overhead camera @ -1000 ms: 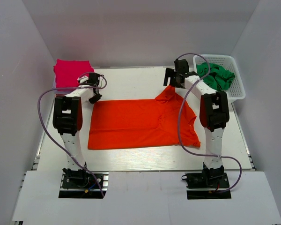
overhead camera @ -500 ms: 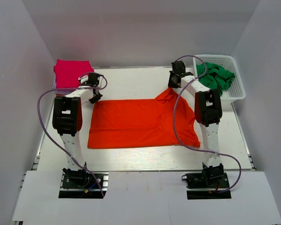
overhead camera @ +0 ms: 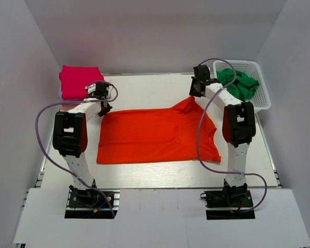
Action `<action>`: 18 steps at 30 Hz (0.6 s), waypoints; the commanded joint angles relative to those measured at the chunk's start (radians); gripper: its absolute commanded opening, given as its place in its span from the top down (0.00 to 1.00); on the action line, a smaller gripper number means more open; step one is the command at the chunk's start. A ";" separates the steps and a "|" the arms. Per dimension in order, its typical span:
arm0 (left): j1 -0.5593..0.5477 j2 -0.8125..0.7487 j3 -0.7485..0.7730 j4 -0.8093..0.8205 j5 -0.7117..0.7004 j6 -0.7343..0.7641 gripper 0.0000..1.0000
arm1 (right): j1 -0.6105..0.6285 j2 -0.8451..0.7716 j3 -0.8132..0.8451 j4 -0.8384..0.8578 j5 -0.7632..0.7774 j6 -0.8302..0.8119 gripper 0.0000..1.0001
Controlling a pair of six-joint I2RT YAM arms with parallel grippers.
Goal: Fold and stack the t-shirts
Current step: Grap the side of the flattened tshirt furthest away from the robot with both arms
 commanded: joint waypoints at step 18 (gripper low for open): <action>-0.013 -0.494 -0.382 0.005 0.051 -0.071 1.00 | 0.004 -0.667 -0.578 -0.288 -0.038 0.154 1.00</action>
